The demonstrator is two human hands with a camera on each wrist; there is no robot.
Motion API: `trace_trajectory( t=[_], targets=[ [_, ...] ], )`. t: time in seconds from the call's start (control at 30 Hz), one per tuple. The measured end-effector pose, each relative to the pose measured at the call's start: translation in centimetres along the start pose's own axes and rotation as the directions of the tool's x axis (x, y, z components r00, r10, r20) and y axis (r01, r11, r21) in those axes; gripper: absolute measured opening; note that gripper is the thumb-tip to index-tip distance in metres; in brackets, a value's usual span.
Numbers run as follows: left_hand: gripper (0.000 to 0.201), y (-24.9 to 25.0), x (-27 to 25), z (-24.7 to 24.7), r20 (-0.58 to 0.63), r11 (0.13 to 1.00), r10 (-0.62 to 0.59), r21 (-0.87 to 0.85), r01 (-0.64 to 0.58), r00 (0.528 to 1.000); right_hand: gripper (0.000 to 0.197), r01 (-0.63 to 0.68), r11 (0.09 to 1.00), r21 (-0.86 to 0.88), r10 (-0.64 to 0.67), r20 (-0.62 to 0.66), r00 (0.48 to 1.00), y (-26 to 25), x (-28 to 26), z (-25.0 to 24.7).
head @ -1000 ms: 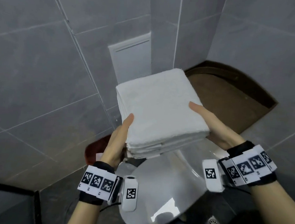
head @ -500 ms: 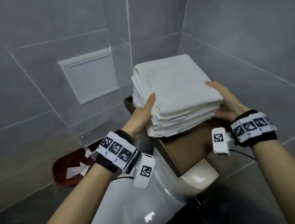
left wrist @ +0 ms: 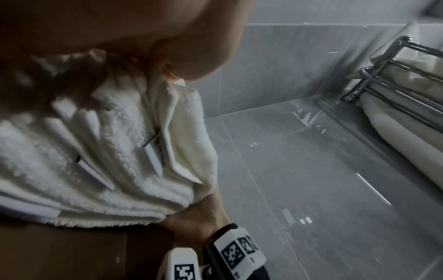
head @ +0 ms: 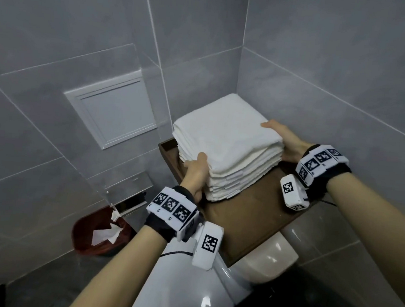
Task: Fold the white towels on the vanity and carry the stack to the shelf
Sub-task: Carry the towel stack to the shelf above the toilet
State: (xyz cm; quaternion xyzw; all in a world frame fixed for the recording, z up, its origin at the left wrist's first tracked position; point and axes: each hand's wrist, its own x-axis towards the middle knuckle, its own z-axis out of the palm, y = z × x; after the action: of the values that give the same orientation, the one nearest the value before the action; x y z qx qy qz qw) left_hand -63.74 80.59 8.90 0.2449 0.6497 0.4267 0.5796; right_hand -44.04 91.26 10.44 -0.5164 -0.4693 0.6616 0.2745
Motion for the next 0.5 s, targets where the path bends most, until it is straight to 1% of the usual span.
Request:
trace_trajectory(
  t=[0.1, 0.13, 0.17, 0.2, 0.23, 0.27, 0.3, 0.33, 0.37, 0.4, 0.43, 0.47, 0.5],
  targets=[
    [0.064, -0.2, 0.0, -0.4, 0.016, 1.0, -0.002, 0.025, 0.002, 1.0, 0.038, -0.048, 0.999, -0.012, 0.049, 0.046, 0.998, 0.8, 0.3, -0.5],
    [0.066, -0.2, -0.1, -0.5, 0.035, 0.999, -0.001, 0.05, 0.0, 0.999, 0.038, -0.062, 0.997, -0.04, 0.064, 0.045, 0.997, 1.0, 0.3, -0.6],
    [0.068, -0.3, -0.2, -0.6, 0.04, 0.995, 0.023, 0.1, -0.027, 0.999, 0.037, -0.068, 0.994, -0.089, 0.071, 0.023, 0.997, 1.1, 0.2, -0.6],
    [0.073, -0.3, -0.5, -0.6, 0.026, 0.974, 0.095, 0.205, -0.098, 0.995, 0.038, -0.057, 0.985, -0.164, 0.054, -0.023, 0.998, 1.2, 0.0, -0.4],
    [0.079, 0.1, -0.9, -0.7, 0.006, 0.912, 0.212, 0.359, -0.2, 0.977, 0.039, -0.024, 0.963, -0.27, 0.004, -0.074, 0.997, 1.1, -0.2, -0.3],
    [0.085, 0.6, -1.2, -0.7, 0.003, 0.798, 0.363, 0.515, -0.312, 0.932, 0.04, 0.027, 0.912, -0.41, -0.082, -0.119, 0.989, 1.0, -0.3, -0.2],
    [0.092, 1.3, -1.3, -0.6, 0.04, 0.646, 0.503, 0.646, -0.407, 0.863, 0.042, 0.096, 0.821, -0.562, -0.207, -0.137, 0.969, 0.7, -0.5, -0.1],
    [0.097, 2.1, -1.2, -0.5, 0.127, 0.48, 0.583, 0.742, -0.467, 0.802, 0.046, 0.18, 0.707, -0.684, -0.345, -0.111, 0.932, 0.3, -0.8, 0.3],
    [0.099, 2.9, -0.8, -0.3, 0.238, 0.323, 0.581, 0.811, -0.489, 0.778, 0.049, 0.256, 0.597, -0.76, -0.452, -0.056, 0.89, -0.1, -1.1, 0.9],
    [0.101, 3.4, -0.2, -0.1, 0.336, 0.175, 0.517, 0.859, -0.481, 0.788, 0.053, 0.319, 0.493, -0.81, -0.517, 0.022, 0.856, -0.3, -1.3, 1.7],
    [0.106, 3.7, 0.4, 0.0, 0.39, 0.049, 0.423, 0.891, -0.451, 0.818, 0.056, 0.355, 0.384, -0.852, -0.532, 0.11, 0.84, -0.4, -1.1, 2.4],
    [0.113, 3.8, 1.1, 0.1, 0.406, -0.045, 0.341, 0.908, -0.417, 0.848, 0.059, 0.357, 0.265, -0.896, -0.509, 0.185, 0.841, -0.3, -0.7, 3.2],
    [0.121, 3.7, 1.7, -0.1, 0.401, -0.105, 0.288, 0.916, -0.388, 0.87, 0.061, 0.334, 0.162, -0.929, -0.465, 0.227, 0.856, 0.1, -0.2, 3.7]
  ],
)
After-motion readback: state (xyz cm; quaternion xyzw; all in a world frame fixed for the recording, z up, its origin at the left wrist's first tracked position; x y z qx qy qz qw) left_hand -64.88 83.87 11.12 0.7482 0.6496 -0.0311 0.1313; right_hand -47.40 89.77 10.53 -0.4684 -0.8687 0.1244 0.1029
